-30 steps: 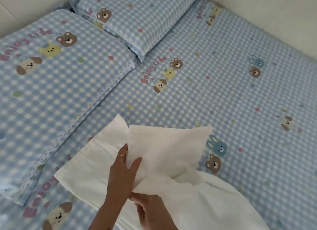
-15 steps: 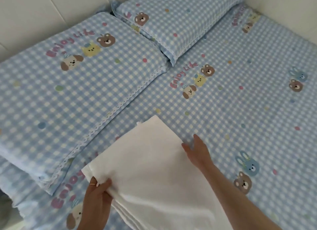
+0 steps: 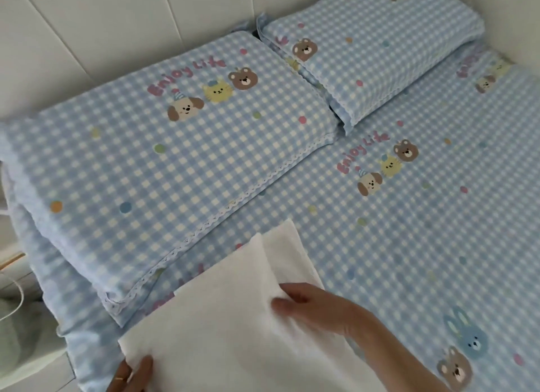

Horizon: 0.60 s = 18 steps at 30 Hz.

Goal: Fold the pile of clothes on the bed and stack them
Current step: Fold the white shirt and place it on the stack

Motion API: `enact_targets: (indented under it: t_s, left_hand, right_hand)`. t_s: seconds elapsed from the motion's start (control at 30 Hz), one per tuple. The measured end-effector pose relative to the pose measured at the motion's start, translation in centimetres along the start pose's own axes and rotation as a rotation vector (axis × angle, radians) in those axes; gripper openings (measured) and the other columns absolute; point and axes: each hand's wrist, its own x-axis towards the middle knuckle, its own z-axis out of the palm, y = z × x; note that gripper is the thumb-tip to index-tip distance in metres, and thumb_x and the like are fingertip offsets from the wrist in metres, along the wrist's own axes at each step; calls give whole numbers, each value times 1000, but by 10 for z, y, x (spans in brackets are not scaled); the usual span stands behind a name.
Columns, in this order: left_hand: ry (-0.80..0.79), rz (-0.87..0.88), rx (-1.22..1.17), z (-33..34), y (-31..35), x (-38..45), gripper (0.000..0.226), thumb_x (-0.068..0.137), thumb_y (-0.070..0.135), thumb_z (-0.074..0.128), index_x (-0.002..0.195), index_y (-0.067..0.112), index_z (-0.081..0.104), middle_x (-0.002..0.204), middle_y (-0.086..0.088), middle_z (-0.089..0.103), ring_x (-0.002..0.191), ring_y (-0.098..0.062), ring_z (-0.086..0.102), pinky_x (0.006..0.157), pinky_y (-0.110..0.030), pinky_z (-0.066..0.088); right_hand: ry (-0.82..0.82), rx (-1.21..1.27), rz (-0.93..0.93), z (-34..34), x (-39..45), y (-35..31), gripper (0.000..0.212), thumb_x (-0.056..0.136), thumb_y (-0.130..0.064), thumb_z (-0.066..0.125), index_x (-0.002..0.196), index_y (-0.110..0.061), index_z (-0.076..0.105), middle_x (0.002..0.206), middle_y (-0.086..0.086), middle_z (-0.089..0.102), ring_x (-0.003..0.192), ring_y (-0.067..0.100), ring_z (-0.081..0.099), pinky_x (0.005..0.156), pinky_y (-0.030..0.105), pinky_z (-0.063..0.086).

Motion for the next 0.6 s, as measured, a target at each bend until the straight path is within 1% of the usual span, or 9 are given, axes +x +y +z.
enact_targets:
  t_s: [0.03,0.07,0.13,0.2,0.27,0.37,0.43,0.5,0.6]
  left_hand:
    - [9,-39,28,-8,-1,3,75,97,-4,41,27,16,56,39,22,56,37,7,55,46,-10,47]
    - [23,-51,29,-9,-1,7,79,96,-5,41,24,24,53,41,20,58,38,5,56,45,-11,47]
    - [47,-1,-15,1,-4,13,71,96,-8,40,39,26,66,46,11,64,38,1,58,40,-13,48]
    - [129,60,-194,21,-9,21,53,95,-10,38,67,19,72,51,10,67,41,-1,60,40,-15,49]
    - [177,96,-279,45,-13,35,32,94,-9,42,88,14,64,56,10,68,45,-3,61,41,-16,49]
    - [106,177,-169,83,-5,57,23,92,-4,48,90,14,62,71,4,67,65,-12,61,59,-25,50]
    - [151,245,1,99,2,74,23,90,-6,51,82,14,60,74,-3,63,74,-21,56,64,-32,44]
    - [219,302,179,105,5,85,18,89,-4,54,81,12,56,75,-7,62,76,-26,57,69,-38,45]
    - [317,361,301,98,0,88,22,87,1,58,73,16,49,65,-6,56,63,-25,52,63,-40,43]
  right_hand:
    - [28,9,-2,3,13,5,28,98,-32,48,122,-25,61,114,-6,65,98,10,63,93,35,49]
    - [76,-4,-22,1,26,12,32,100,-26,46,131,-21,55,128,-4,58,110,11,58,100,35,45]
    - [268,-114,-31,-15,45,24,46,101,-23,43,145,-15,36,152,-5,33,136,10,35,114,30,27]
    - [481,-208,5,-36,55,32,51,100,-26,44,148,-15,30,156,-4,24,142,11,23,117,27,17]
    - [648,-271,40,-57,60,40,45,100,-24,45,142,-11,40,150,1,36,138,16,33,111,24,22]
    - [888,-303,100,-83,56,46,29,98,-22,47,118,-6,61,122,12,60,116,29,53,90,30,36]
    - [888,-250,97,-92,53,45,23,96,-22,51,106,-8,66,104,10,66,101,30,59,81,34,42]
    - [813,-128,54,-94,53,38,18,92,-25,59,103,-14,69,97,4,69,93,23,63,79,34,47]
    - [777,-3,-72,-98,61,25,13,87,-18,65,97,-17,72,94,-2,71,86,10,65,77,25,50]
